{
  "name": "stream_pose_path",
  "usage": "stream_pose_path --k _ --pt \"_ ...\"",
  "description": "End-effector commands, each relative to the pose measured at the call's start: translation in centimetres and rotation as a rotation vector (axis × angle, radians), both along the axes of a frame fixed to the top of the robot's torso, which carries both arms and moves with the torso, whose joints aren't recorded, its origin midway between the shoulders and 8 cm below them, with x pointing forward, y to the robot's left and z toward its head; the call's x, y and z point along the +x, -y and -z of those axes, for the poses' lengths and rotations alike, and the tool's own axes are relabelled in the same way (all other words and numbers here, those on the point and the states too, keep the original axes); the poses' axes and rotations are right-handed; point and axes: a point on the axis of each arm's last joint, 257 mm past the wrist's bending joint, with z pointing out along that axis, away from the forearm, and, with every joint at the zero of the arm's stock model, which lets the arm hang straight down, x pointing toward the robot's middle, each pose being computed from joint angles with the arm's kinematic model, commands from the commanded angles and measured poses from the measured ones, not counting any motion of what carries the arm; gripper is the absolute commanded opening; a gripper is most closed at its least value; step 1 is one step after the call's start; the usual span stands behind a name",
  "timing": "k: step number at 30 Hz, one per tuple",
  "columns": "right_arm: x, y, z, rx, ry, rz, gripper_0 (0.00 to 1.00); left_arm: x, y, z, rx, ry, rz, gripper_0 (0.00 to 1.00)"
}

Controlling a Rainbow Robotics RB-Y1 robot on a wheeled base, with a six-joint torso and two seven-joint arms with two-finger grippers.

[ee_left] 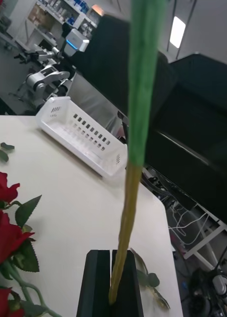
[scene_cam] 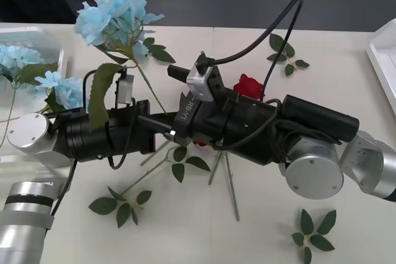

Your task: Put the red flowers into the right box and the blue flowers into the left box

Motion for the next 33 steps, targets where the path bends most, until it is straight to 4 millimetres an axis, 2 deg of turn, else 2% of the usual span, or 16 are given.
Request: stream_pose_path --k 1,9,15,20,24,25,29,33 --pt "0.4 1.0 -0.9 0.0 -0.001 0.005 1.0 0.7 -2.3 -1.4 0.017 0.072 -0.021 0.0" --pt "1.7 3.0 -0.8 -0.071 -0.089 0.008 1.0 1.0 -6.7 -1.9 0.024 0.078 -0.077 0.0" --pt "2.5 4.0 -2.7 -0.068 -0.17 -0.007 1.0 1.1 -11.1 -3.5 0.037 0.126 -0.17 0.0" --pt "2.8 4.7 -4.4 -0.056 -0.212 -0.023 1.0 1.0 -15.7 -4.8 0.088 0.191 -0.294 0.0" --pt "2.5 5.0 -5.3 -0.056 -0.264 -0.052 1.0 1.0 -19.6 -5.5 0.103 0.149 -0.41 0.0" --pt "2.5 5.1 -5.4 -0.057 -0.272 -0.055 1.0 1.1 -20.1 -5.6 0.105 0.143 -0.428 0.0" --pt "2.3 5.9 -5.8 -0.087 -0.347 -0.072 1.0 1.5 -24.3 -5.7 0.162 0.095 -0.586 0.0" --pt "1.9 7.1 -5.2 -0.152 -0.43 -0.081 1.0 1.6 -28.6 -5.2 0.23 0.017 -0.729 0.0"
